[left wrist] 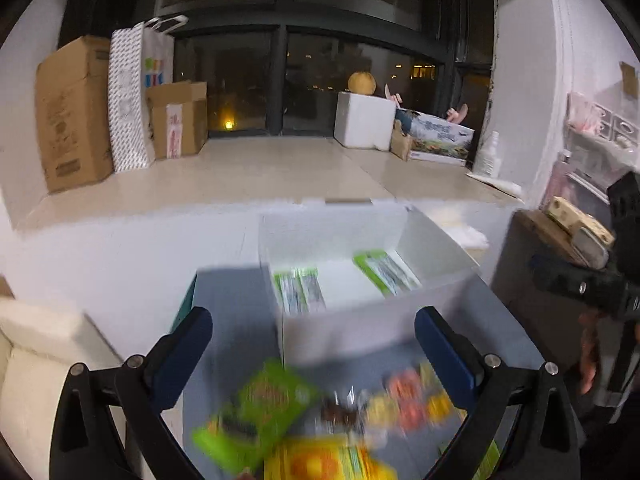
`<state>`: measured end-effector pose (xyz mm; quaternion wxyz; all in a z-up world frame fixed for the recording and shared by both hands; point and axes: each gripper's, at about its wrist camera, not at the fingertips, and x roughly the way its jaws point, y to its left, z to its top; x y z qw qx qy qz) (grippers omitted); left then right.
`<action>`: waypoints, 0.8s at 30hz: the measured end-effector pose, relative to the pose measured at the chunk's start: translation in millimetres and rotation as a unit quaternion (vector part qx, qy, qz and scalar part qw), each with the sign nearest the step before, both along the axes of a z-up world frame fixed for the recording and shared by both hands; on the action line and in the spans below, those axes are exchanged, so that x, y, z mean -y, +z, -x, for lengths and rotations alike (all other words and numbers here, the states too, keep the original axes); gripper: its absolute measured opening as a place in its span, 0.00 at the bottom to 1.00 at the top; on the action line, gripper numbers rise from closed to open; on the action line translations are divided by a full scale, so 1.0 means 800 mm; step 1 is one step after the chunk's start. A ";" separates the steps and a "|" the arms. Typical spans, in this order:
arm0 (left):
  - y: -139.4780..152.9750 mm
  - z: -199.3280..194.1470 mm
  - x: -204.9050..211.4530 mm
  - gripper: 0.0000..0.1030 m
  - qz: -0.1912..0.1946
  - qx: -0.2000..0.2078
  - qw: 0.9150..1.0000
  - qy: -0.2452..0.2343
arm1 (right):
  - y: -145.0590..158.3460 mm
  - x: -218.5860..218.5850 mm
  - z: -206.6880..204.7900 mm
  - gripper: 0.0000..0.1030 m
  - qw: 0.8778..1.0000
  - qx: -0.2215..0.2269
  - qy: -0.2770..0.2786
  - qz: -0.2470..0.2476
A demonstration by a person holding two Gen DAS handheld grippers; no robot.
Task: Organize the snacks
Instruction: 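Carry the green bar packets into the white box and release, then grasp the green seaweed packet with the right gripper while the left gripper grasps another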
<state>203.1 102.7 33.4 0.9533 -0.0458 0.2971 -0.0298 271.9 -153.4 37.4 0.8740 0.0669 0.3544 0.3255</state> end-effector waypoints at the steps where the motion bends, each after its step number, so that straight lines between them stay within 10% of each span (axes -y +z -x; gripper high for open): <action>1: -0.003 0.029 0.000 1.00 -0.001 0.004 1.000 -0.001 | -0.009 -0.002 0.025 1.00 1.000 -0.006 0.006 0.009; 13: -0.107 0.205 0.041 1.00 0.010 -0.049 0.999 -0.008 | -0.136 -0.006 0.207 1.00 0.989 -0.048 -0.005 0.136; 24: -0.153 0.209 0.081 1.00 0.052 -0.104 0.993 0.033 | -0.189 -0.006 0.166 1.00 0.978 -0.117 -0.086 0.149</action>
